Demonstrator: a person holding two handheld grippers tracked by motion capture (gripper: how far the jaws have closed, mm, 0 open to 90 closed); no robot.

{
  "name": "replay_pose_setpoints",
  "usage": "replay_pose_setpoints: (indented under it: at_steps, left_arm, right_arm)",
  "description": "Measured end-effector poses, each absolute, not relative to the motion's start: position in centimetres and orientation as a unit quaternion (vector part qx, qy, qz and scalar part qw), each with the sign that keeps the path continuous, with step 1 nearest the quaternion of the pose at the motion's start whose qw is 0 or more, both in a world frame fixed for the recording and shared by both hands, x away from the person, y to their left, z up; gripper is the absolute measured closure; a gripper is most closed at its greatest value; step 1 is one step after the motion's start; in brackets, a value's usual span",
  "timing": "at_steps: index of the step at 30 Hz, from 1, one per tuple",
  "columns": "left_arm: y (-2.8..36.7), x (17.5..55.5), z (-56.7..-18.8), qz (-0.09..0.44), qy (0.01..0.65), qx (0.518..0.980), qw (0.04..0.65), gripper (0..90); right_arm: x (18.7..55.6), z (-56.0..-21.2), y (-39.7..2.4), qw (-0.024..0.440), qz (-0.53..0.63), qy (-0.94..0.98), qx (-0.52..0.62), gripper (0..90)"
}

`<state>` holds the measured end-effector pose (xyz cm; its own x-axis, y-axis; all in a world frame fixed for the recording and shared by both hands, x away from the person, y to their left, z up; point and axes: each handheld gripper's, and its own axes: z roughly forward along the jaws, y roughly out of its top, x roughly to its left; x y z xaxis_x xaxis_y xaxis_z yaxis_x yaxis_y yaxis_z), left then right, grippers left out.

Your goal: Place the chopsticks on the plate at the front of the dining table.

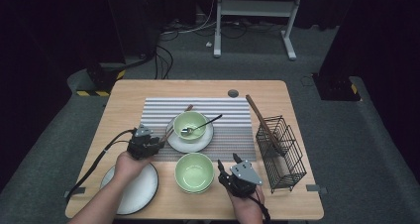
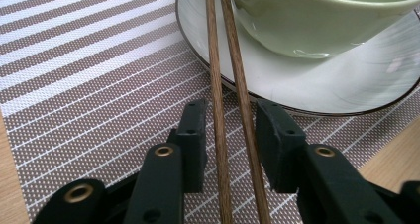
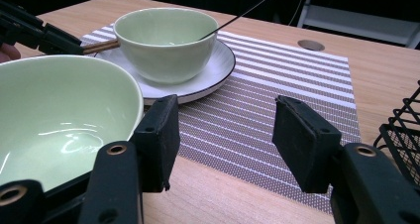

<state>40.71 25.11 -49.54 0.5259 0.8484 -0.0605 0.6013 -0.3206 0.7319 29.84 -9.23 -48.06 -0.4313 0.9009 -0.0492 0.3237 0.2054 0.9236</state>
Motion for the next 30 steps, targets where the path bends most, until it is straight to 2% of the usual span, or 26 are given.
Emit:
replay_pose_setpoints:
  at_steps: [6,15,30]
  left_arm:
    - [25.06,40.69,-49.62,0.166,0.453,0.798,0.361,73.3]
    - [24.87,40.54,-49.77,0.162,0.449,0.8,0.363,75.2]
    - [24.55,39.91,-49.75,0.146,0.438,0.809,0.364,70.5]
  right_arm:
    - [29.82,-48.05,-9.17,0.314,0.46,0.711,0.429,43.4]
    - [29.84,-48.03,-9.3,0.316,0.459,0.71,0.43,43.4]
    - [29.87,-48.05,-9.33,0.317,0.459,0.709,0.432,43.4]
